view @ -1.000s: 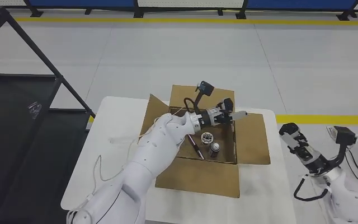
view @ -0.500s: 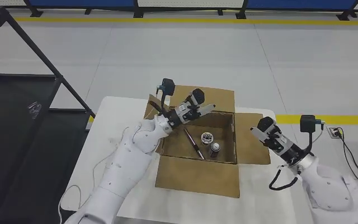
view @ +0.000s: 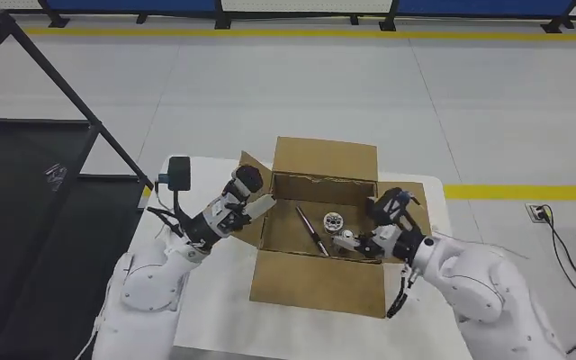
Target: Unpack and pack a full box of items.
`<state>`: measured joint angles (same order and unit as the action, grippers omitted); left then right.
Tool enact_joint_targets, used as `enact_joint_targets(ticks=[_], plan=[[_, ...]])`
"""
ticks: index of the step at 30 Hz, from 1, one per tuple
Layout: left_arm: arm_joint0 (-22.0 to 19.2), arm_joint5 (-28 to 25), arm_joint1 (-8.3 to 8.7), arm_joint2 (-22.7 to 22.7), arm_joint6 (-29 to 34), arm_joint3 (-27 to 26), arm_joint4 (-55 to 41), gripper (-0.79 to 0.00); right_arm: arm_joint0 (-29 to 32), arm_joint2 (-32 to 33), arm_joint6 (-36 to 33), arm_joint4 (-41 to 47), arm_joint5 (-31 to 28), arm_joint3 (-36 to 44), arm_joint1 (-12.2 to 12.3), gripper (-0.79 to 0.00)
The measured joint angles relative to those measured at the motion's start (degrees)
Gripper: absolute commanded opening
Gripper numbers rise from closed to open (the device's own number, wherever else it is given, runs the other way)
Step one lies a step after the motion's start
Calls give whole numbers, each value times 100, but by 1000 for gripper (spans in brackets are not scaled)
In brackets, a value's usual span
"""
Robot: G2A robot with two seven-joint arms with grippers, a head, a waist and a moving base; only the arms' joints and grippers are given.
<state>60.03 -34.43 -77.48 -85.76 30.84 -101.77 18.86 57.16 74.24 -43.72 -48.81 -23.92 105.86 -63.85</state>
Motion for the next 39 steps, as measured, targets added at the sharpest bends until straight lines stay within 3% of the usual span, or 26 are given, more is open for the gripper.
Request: enact_joint_targets(ticks=[4, 11, 20, 27, 29, 31, 34, 36, 38, 39], plan=[[360, -47, 76, -416, -52, -140, -49, 0, -722, -867, -712, -496, 271, -567, -117, 0], [985, -258, 179, -891, -156, -311, -181, 0, -1916, -2010, -1747, -499, 763, -1816, -402, 0], [1082, -300, 192, -945, -226, -325, -189, 0, -2616, -2583, -2228, -733, 1266, -2727, -631, 0], [1082, -300, 192, -945, -226, -325, -188, 0, -2827, -2746, -2691, -834, 1373, -3033, -710, 0], [1082, -300, 192, -945, -226, -325, -188, 0, -2839, -2776, -2742, -793, 1363, -3105, -731, -43], [1082, -300, 192, -945, -226, -325, -188, 0, -2851, -2802, -2724, -798, 1359, -3189, -749, -163], [1082, -300, 192, -945, -226, -325, -188, 0, -2863, -2804, -2595, -814, 1419, -3399, -773, -172], [1082, -300, 192, -945, -226, -325, -188, 0, -2879, -2805, -2540, -768, 1401, -3551, -792, -222], [1082, -300, 192, -945, -226, -325, -188, 0, -2901, -2803, -2478, -721, 1368, -3690, -811, -397], [1082, -300, 192, -945, -226, -325, -188, 0, -2910, -2806, -2464, -713, 1362, -3748, -818, -422]])
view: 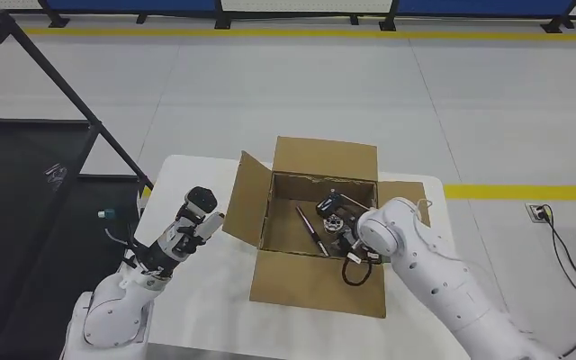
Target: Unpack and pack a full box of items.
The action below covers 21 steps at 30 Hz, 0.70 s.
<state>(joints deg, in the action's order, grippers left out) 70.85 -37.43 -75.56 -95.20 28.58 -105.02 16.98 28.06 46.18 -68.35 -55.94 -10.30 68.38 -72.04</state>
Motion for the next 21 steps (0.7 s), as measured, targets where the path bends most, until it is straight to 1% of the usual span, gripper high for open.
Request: enact_joint_targets(ticks=[1, 2, 3, 7, 10, 13, 17, 19, 21], plan=[[0, 0, 0, 0, 0, 0, 0, 0, -11, -6, 7, 2, -2, -55, -8, -449], [0, 0, 0, 0, 0, 0, 0, 0, -28, -15, 15, 4, -2, -119, -20, -606], [0, 0, 0, 0, 0, 0, 0, 0, -42, -22, 23, 5, -2, -158, -28, -785], [0, 0, 0, 0, 0, 0, 0, 0, -81, 1, 46, 38, -52, -124, -46, -785], [0, 0, 0, 0, 0, 0, 0, 0, -35, 142, -28, 2, -51, 261, -1, -785], [0, 0, 0, 0, 0, 0, 0, 0, 137, 413, -376, -37, -52, 990, 104, -785], [0, 0, 0, 0, 0, 0, 0, 0, 528, 954, -969, -308, 38, 2268, 300, -785], [0, 0, 0, 0, 0, 0, 0, 0, 701, 1242, -1104, -479, 86, 2795, 381, -785], [0, 0, 0, 0, 0, 0, 0, 0, 907, 1628, -1086, -733, 181, 3404, 468, -785]])
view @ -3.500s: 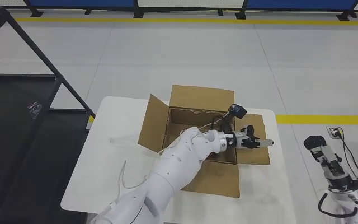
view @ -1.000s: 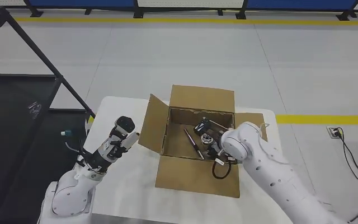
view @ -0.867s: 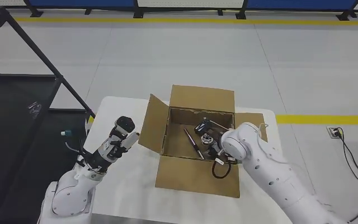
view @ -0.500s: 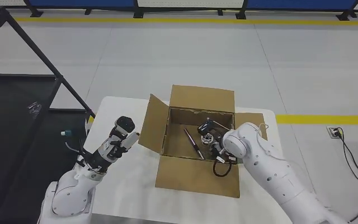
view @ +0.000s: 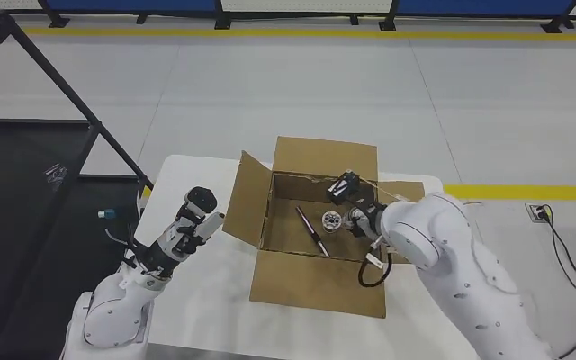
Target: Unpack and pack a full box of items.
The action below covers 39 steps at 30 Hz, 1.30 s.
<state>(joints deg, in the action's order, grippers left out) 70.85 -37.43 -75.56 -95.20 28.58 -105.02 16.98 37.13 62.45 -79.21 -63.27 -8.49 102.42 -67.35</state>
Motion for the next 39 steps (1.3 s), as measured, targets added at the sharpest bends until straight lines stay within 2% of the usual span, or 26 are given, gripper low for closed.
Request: enact_joint_targets(ticks=[3, 7, 11, 17, 27, 39], plan=[[0, 0, 0, 0, 0, 0, 0, 0, 362, 606, 62, -521, 183, 759, 119, -785], [0, 0, 0, 0, 0, 0, 0, 0, 776, 1319, 221, -1101, 425, 1152, 221, -785], [0, 0, 0, 0, 0, 0, 0, 0, 985, 1778, 173, -1298, 486, 885, 275, -785], [0, 0, 0, 0, 0, 0, 0, 0, 922, 2173, -130, -1281, 474, 229, 321, -785], [0, 0, 0, 0, 0, 0, 0, 0, 682, 1944, -691, -715, 148, -367, 316, -785], [0, 0, 0, 0, 0, 0, 0, 0, 461, 1448, -512, -593, 170, -567, 275, -785]])
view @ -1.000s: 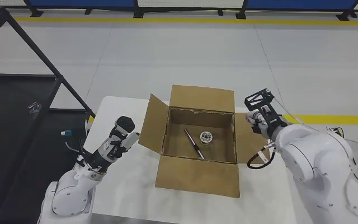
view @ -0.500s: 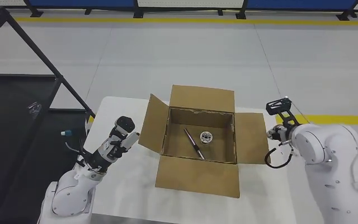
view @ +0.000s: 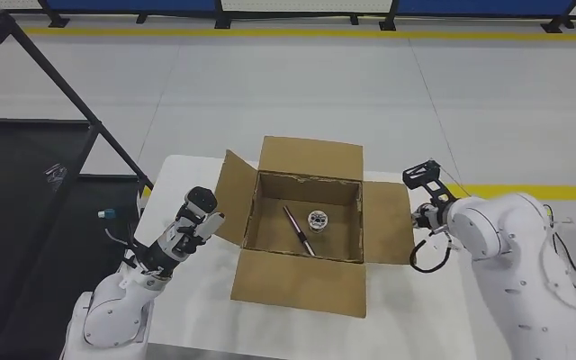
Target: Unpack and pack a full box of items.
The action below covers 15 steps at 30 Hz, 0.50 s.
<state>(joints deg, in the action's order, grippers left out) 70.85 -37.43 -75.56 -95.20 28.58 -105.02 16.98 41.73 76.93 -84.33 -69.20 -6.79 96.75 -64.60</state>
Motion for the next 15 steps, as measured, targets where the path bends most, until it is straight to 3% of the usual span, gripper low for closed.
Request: enact_joint_targets(ticks=[15], plan=[[0, 0, 0, 0, 0, 0, 0, 0, 82, 508, 1141, 163, 95, -1379, 80, -785]])
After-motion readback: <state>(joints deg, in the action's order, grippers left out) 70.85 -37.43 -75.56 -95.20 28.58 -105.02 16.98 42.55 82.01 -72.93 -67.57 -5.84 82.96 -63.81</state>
